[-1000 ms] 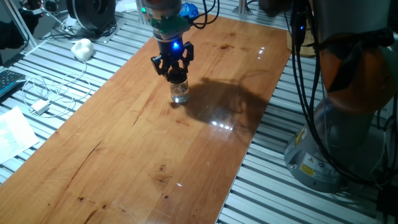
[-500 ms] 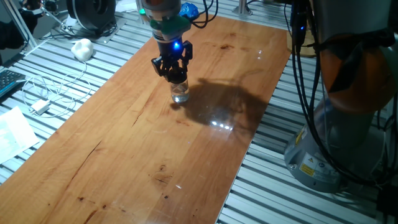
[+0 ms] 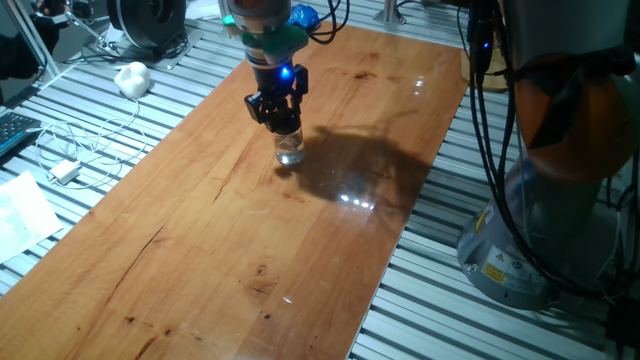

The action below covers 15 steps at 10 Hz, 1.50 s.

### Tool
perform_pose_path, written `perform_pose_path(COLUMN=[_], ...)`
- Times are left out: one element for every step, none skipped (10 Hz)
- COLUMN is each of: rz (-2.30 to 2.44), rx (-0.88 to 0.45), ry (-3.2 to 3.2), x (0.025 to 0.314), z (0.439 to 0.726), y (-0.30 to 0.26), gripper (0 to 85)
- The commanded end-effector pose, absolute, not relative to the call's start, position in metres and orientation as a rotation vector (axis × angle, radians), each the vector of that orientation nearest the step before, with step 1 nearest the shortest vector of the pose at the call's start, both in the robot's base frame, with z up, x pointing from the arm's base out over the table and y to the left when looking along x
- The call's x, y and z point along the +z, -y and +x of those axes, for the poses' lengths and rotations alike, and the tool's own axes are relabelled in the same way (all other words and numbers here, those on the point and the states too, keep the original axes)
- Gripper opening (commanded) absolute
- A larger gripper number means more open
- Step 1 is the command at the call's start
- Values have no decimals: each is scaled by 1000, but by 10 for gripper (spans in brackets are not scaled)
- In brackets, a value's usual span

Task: Unscrew the lid from the jar

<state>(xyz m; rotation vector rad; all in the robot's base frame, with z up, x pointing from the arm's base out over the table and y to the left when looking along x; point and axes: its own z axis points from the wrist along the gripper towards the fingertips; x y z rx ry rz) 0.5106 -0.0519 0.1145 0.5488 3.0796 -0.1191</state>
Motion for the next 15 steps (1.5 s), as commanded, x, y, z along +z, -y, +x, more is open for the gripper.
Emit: perform_pose_path(rz=[528, 513, 509, 497, 445, 400, 391, 382, 363, 333, 326, 324, 327, 326, 307], rx=[-124, -124, -124, -120, -132, -132, -123, -124, -120, -123, -112, -107, -102, -100, -97], ry=[-3085, -3088, -3089, -3091, -3101, -3108, -3112, -3116, -3123, -3128, -3136, -3139, -3139, -3138, -3139], x=[114, 114, 114, 114, 114, 114, 114, 114, 114, 113, 112, 112, 112, 111, 111], z=[511, 511, 511, 511, 511, 511, 511, 511, 511, 511, 511, 511, 511, 511, 512], y=[52, 52, 52, 52, 52, 52, 52, 52, 52, 52, 51, 51, 51, 51, 51], gripper=[340, 340, 340, 340, 340, 340, 340, 340, 340, 340, 340, 340, 340, 340, 340])
